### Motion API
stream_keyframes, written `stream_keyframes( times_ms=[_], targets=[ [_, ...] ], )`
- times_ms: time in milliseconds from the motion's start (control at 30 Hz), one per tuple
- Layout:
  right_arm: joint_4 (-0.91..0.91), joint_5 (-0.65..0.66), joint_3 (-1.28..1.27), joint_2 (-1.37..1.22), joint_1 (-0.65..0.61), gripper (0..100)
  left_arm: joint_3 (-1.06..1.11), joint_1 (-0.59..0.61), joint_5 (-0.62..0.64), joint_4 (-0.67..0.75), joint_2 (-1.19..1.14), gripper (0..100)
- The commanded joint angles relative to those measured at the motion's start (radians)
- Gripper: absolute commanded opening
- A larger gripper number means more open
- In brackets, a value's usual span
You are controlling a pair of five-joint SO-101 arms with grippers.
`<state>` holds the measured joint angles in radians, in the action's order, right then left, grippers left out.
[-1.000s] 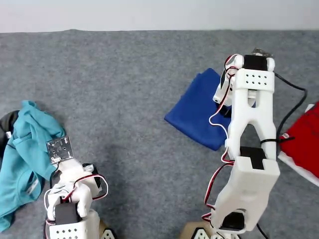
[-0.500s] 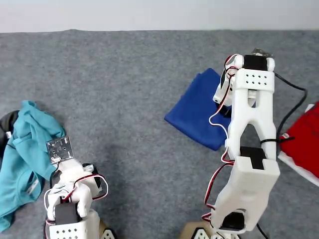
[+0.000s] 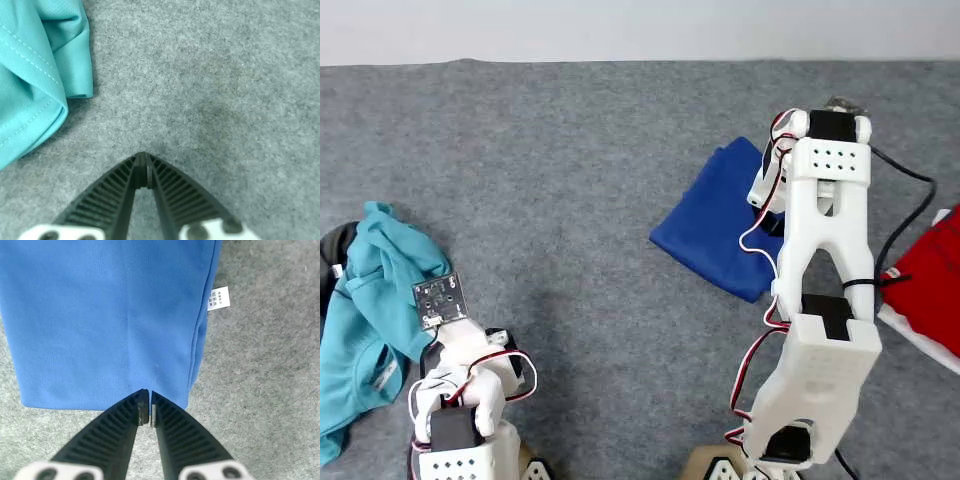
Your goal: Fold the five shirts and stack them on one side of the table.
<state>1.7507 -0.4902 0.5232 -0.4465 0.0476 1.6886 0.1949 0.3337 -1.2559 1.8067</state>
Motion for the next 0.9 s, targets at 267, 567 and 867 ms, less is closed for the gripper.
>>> stream_keyframes(
  times_ms=[267,567,867],
  targets=[
    [0.001,-0.008,-0.005,0.007,-0.031,0.9,-0.005,0.002,0.008,-0.006,0.014,1],
    [-0.094,-0.127,-0.005,0.007,-0.045,23.1,-0.005,0.002,0.008,-0.006,0.014,1],
    [-0.206,-0.132,0.002,-0.127,-0.047,25.1,-0.005,0.002,0.008,-0.006,0.014,1]
  ],
)
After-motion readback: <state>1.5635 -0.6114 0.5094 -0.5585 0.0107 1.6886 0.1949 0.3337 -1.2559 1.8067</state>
